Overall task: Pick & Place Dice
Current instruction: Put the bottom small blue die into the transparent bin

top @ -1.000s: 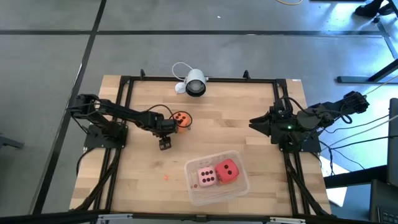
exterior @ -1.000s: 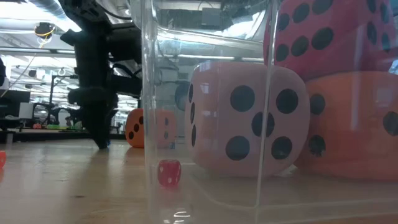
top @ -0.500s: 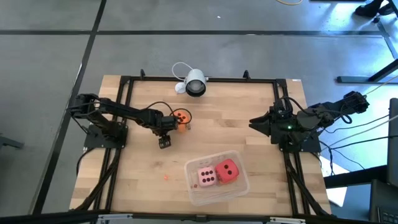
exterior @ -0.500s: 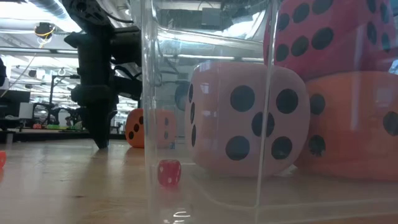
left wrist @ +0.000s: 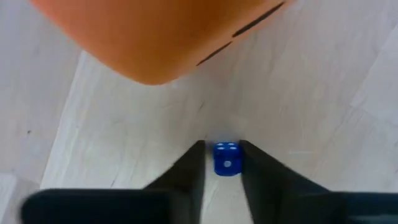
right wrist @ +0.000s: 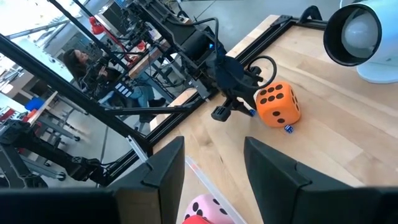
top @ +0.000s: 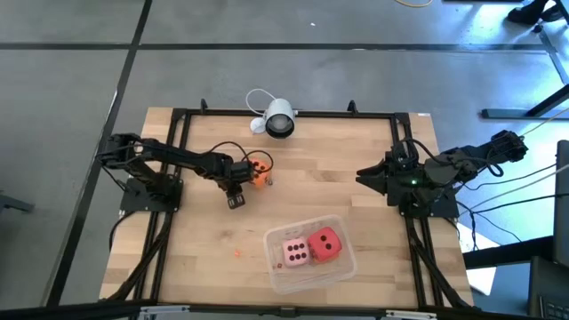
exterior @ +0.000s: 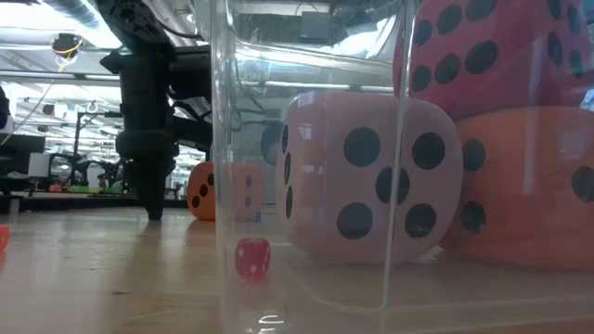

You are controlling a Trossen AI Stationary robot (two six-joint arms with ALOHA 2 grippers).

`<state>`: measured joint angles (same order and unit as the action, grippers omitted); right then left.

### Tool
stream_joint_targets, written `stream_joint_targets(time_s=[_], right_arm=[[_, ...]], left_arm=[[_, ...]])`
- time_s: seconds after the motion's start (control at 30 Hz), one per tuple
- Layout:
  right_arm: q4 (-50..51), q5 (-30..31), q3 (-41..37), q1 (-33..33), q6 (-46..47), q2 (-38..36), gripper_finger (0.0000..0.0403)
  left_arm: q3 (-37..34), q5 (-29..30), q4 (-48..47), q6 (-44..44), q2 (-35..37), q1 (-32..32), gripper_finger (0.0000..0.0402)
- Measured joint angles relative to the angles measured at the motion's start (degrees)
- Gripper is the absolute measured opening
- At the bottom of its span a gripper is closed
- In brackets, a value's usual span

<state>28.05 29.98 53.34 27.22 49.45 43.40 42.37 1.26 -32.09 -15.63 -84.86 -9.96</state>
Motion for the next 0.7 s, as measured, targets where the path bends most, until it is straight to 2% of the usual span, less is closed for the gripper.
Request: stream_joint_targets(time_s=[0.13, 0.47, 0.7], right_arm=[[-0.02, 0.00, 0.00, 0.00, -0.48, 0.00, 0.0164], [-0.02, 0.50, 0.00, 0.00, -1.76, 0.00, 0.0164], [-0.03, 0.67, 0.00, 0.00, -2.30, 0.01, 0.0164]], left_arm=[[0.11, 0.70, -0.83, 0.23, 0.11, 0.04, 0.0018], [0.13, 0.05, -1.44, -1.80, 0.09, 0.04, 0.0010], [-0.10, -6.87, -2.89, -9.09, 1.52, 0.45, 0.0010]])
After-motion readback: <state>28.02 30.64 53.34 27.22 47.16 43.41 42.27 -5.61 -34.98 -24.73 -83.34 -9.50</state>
